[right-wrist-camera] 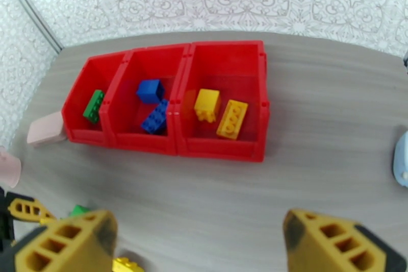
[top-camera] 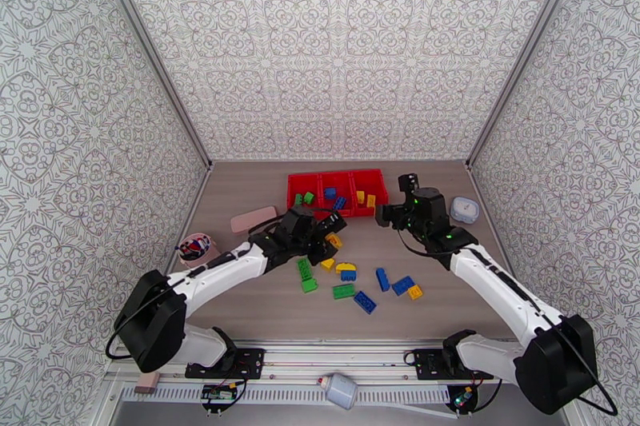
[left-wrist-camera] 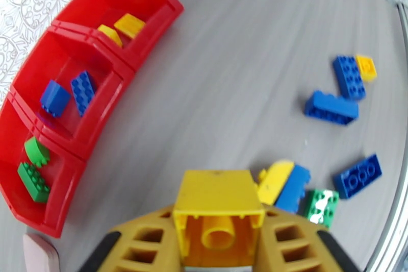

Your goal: Sort the legos into containers by color

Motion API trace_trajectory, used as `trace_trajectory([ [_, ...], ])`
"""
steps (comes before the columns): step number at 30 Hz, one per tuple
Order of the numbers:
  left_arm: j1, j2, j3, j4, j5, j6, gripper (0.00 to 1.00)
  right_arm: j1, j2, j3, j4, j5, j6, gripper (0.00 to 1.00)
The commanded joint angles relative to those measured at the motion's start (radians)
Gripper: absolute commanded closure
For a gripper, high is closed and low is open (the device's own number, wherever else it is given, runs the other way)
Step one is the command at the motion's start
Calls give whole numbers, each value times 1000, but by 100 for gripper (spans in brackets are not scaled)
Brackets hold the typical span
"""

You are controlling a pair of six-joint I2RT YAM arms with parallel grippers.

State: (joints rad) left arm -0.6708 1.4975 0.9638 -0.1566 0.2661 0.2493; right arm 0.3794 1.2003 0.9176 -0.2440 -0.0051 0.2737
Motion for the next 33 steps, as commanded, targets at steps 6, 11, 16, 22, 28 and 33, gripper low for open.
trace_trajectory([
  [6, 41, 241, 261, 103, 54, -71, 70, -3, -55, -41, -30, -7, 9, 11],
  [11, 66, 401, 458, 47, 67, -72, 70, -3, -71, -59, -32, -14, 13, 11],
  [16, 79, 558, 671, -19, 54, -55, 70, -2, -77, -68, -38, -18, 11, 11],
  [22, 86, 759, 949, -134, 59, -34, 71, -1, -76, -70, -44, -26, 8, 11],
  [28, 89, 947, 1249, -277, 52, 0, 71, -2, -82, -75, -55, -22, 4, 11],
  [33, 88, 1049, 1408, -327, 41, 5, 71, -2, -92, -83, -64, -18, 3, 11],
])
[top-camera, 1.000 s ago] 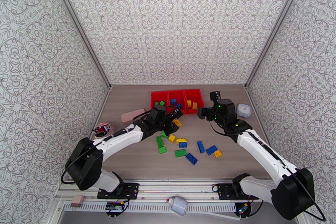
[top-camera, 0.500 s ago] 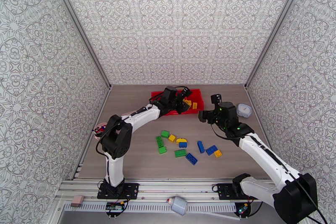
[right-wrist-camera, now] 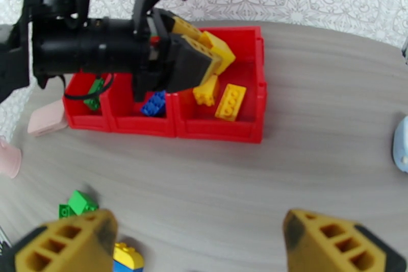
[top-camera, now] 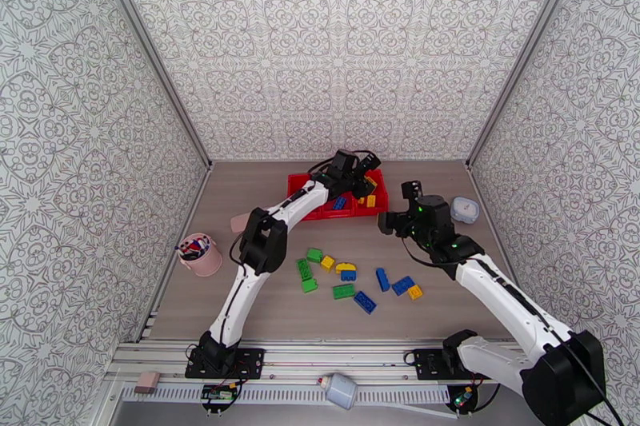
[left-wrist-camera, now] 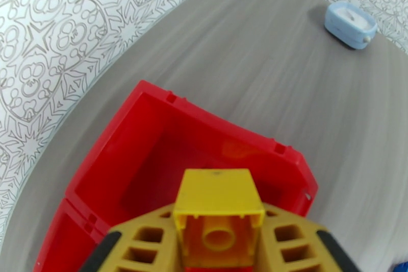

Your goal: Sort the legos into containers by color

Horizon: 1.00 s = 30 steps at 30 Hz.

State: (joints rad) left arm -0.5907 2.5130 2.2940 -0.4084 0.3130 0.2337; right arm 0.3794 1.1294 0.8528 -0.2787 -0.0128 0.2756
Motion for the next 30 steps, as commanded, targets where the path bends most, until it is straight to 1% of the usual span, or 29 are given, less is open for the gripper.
trace_trajectory([
  [1, 7, 44, 94, -74, -6, 20, 71, -2, -23, -18, -31, -9, 2, 11],
  [4, 7, 61, 125, -69, -3, 15, 70, -2, -32, -17, -43, -5, -1, 11],
  [5, 7, 60, 127, -64, -3, 13, 69, -2, -35, -16, -47, -3, -1, 11],
  [7, 7, 49, 122, -55, -3, 9, 60, -2, -41, -14, -52, 1, -3, 11],
  [9, 6, 22, 97, -42, -7, 6, 48, -2, -49, -12, -58, 5, -1, 11],
  [10, 6, 4, 74, -29, -8, 6, 43, -3, -52, -12, -61, 6, 3, 11],
  [12, 6, -53, -3, 15, -10, 7, 36, -2, -58, -11, -69, 18, 11, 11],
  [15, 7, -156, -149, 102, -2, -3, 27, -2, -67, -11, -92, 52, 20, 11],
  [19, 6, -307, -355, 220, 21, -22, 17, -2, -86, -20, -116, 62, 36, 10],
  [22, 1, -426, -499, 282, 25, -19, 14, -2, -80, -23, -155, 81, 43, 9],
  [24, -2, -519, -616, 334, 36, -20, 9, -2, -71, -20, -184, 91, 49, 9],
  [27, -6, -646, -782, 414, 55, -22, 8, 1, -66, -20, -225, 120, 63, 8],
  [29, -12, -723, -871, 438, 60, -26, 6, 7, -71, -32, -232, 143, 70, 8],
  [30, -16, -763, -922, 445, 59, -33, 3, 11, -73, -37, -238, 145, 71, 8],
])
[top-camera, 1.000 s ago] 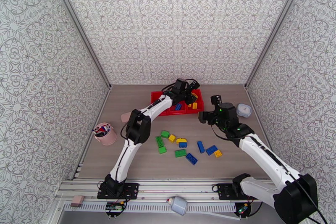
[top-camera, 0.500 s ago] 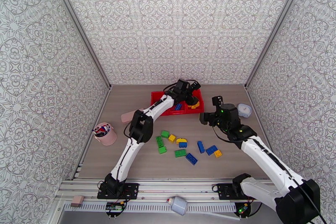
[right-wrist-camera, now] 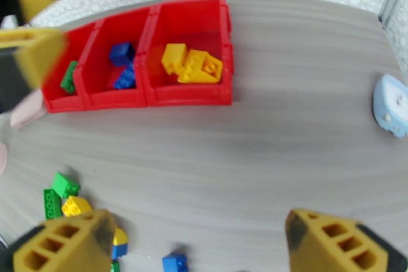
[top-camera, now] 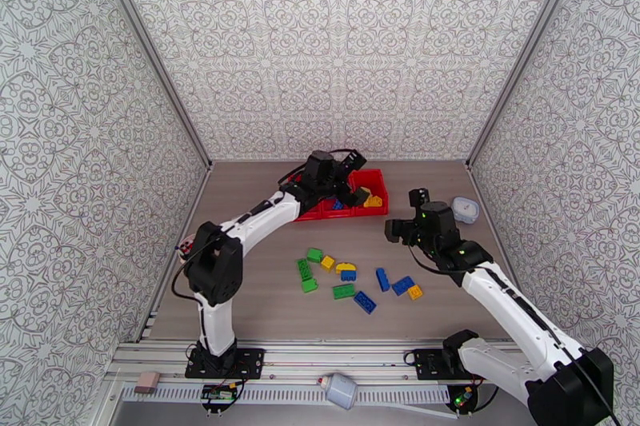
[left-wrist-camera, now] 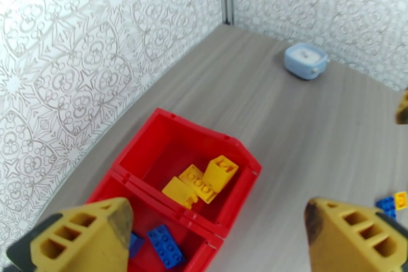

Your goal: Sort the legos into containers by color

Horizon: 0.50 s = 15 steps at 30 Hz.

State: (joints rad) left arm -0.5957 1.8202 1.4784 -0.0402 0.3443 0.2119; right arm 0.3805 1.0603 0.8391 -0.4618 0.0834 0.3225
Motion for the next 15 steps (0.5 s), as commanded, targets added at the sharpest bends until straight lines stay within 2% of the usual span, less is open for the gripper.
trace_trajectory([
  [1, -15, -104, -147, 79, 26, -15, 1, 17, -5, -24, -62, 52, 26, 8],
  [9, -73, -400, -485, 77, -35, -41, 0, 125, 10, -30, -134, 103, 103, 6],
  [15, -129, -564, -650, 0, -49, -78, 1, 235, 31, -50, -169, 133, 193, 6],
])
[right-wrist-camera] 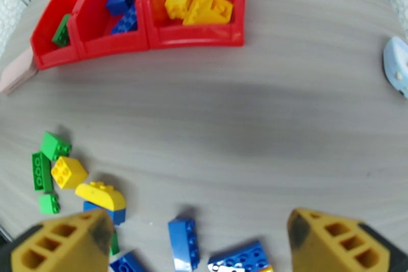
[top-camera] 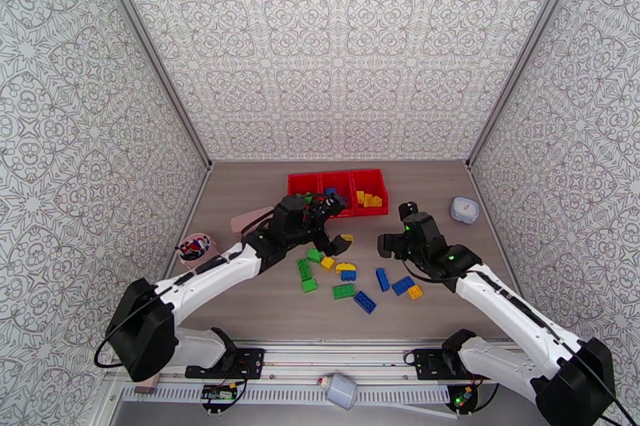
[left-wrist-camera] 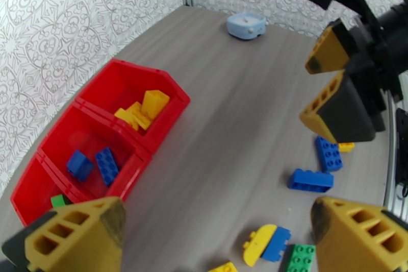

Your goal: Sort the legos into containers by color

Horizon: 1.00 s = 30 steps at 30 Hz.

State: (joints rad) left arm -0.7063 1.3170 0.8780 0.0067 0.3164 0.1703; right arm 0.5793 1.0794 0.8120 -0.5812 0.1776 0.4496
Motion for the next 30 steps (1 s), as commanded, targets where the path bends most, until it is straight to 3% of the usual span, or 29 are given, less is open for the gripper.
trace_trajectory([
  [1, -25, -79, -69, -57, -22, -44, 0, 51, 15, -24, -57, 43, 79, 6],
  [9, -83, -208, -251, -10, -30, -118, 0, 150, 68, -33, -117, 28, 179, 6],
  [17, -136, -218, -385, 159, -40, -137, 0, 168, 230, 3, -126, -22, 174, 10],
  [30, -187, -211, -456, 242, -62, -62, 0, 168, 379, 16, -60, -18, 167, 34],
])
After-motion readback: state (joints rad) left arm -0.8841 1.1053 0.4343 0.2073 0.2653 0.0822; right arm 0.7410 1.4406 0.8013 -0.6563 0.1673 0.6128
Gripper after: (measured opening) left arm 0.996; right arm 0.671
